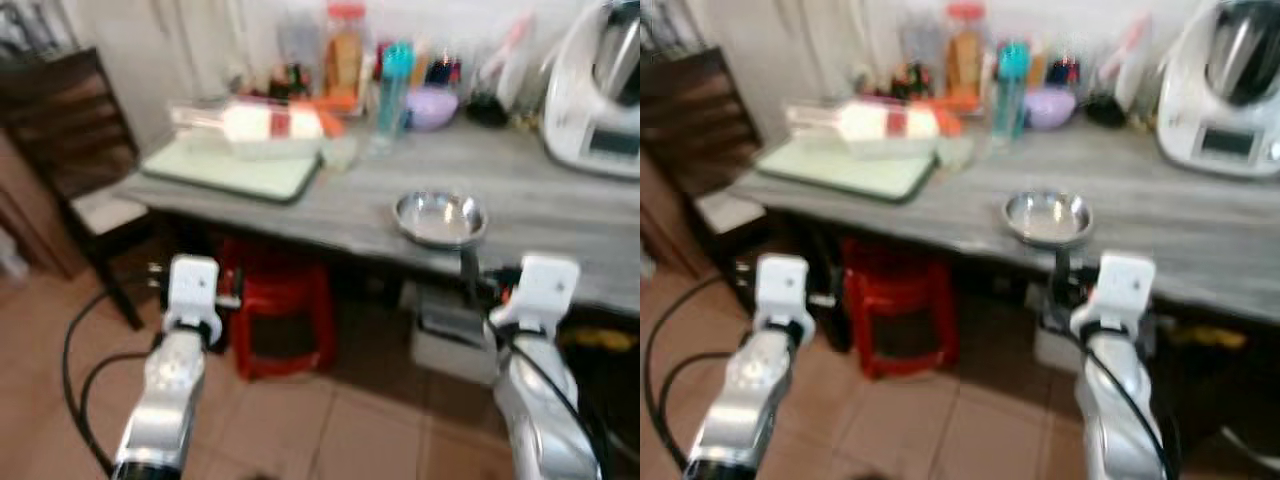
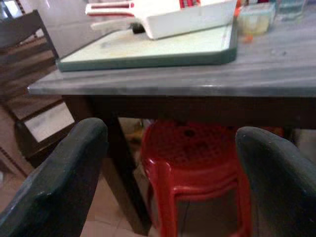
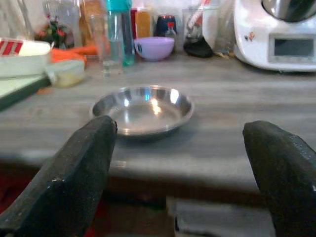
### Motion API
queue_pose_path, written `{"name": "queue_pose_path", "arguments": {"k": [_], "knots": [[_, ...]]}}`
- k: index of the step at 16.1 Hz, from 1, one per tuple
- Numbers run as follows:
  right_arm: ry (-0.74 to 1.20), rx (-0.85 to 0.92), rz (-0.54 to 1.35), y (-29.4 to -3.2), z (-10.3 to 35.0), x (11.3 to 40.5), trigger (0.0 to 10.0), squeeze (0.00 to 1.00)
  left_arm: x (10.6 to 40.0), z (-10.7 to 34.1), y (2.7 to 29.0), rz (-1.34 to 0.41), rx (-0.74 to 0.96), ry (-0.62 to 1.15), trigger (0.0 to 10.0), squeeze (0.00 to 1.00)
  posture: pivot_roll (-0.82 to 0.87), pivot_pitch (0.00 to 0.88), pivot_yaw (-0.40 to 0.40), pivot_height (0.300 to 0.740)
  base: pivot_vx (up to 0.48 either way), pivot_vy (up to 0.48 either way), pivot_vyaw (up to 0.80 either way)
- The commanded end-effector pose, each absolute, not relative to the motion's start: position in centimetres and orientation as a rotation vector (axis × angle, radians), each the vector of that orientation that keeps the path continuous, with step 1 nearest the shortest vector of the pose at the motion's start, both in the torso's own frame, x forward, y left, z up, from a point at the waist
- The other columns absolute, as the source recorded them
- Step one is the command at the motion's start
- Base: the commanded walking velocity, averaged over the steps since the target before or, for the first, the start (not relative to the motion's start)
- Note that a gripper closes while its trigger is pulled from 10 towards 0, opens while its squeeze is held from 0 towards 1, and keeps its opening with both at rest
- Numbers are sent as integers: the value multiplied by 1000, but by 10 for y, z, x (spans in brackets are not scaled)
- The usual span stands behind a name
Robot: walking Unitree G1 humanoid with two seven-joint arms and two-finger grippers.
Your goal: Setting the table
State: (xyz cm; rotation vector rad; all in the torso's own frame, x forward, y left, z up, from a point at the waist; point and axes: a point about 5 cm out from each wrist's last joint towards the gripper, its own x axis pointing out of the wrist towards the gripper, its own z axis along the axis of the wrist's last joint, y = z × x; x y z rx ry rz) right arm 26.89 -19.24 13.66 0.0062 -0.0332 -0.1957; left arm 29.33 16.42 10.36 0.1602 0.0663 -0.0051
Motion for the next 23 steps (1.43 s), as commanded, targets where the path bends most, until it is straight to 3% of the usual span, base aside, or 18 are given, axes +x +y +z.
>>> {"name": "queue_pose_path", "arguments": {"k": [1, 5, 11, 15, 23], "knots": [[-35, 2, -197, -192, 139, 270, 10000, 0, 297, 111, 164, -10, 172, 44, 10000, 0, -29, 0, -1, 740, -311, 0, 0], [-23, -26, -189, -192, 137, 269, 10000, 0, 297, 111, 163, -20, 177, 45, 10000, 0, -30, 0, 1, 740, -307, 0, 0], [7, 98, -140, -183, 130, 268, 10000, 0, 295, 117, 158, -108, 88, -2, 10000, 0, -23, 0, 3, 740, 0, 0, 0], [-18, 68, -116, -180, 134, 268, 10000, 0, 293, 118, 154, -138, 90, -12, 10000, 0, -21, 0, -3, 740, 0, 0, 0], [-17, 63, -121, -183, 135, 270, 10000, 0, 293, 115, 153, -149, 78, 0, 10000, 0, -24, 0, -1, 740, 0, -386, 0]]}}
